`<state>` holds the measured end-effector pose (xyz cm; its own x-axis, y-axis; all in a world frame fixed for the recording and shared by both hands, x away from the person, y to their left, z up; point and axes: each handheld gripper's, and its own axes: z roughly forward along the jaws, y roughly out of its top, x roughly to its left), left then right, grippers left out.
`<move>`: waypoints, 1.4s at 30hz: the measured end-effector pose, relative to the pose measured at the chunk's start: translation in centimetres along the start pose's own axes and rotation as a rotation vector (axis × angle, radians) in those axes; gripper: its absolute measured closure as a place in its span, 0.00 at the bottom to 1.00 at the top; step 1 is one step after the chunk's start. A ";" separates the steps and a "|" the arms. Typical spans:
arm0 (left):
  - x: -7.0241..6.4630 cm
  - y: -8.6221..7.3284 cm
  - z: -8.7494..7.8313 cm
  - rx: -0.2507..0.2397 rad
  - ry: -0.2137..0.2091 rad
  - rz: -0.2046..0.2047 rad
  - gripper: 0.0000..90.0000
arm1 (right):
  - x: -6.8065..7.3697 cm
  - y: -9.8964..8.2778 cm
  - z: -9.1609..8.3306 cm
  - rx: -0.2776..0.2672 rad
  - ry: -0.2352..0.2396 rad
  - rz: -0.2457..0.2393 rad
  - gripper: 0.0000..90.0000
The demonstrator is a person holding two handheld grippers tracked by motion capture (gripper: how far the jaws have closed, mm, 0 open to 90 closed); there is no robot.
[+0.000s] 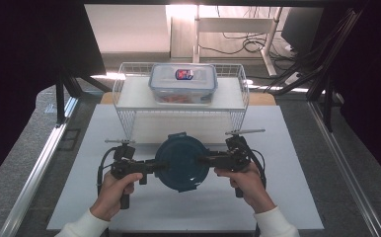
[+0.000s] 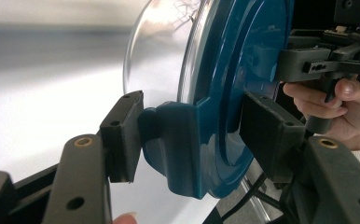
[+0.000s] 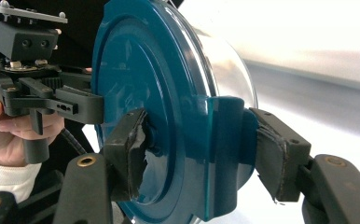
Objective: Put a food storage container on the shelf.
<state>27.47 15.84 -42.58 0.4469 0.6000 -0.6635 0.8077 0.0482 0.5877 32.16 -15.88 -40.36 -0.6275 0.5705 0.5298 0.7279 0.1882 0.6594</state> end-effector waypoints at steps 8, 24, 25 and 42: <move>-0.8 2.5 -1.1 -0.026 0.000 0.024 0.47 | 0.6 2.4 -0.7 -0.024 0.011 -0.006 0.44; -2.6 5.7 -3.0 -0.076 -0.006 0.072 0.46 | 2.5 6.2 -2.2 -0.060 0.001 -0.061 0.44; -2.7 5.9 -3.1 -0.080 -0.006 0.076 0.46 | 2.7 6.5 -2.3 -0.062 -0.001 -0.066 0.44; -4.6 9.2 -4.5 -0.112 -0.014 0.118 0.46 | 4.4 9.9 -4.2 -0.097 -0.018 -0.107 0.44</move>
<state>31.16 17.11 -32.08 0.5424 0.5956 -0.5926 0.7016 0.0668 0.7094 35.45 -14.85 -29.29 -0.6945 0.5654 0.4450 0.6265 0.1711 0.7604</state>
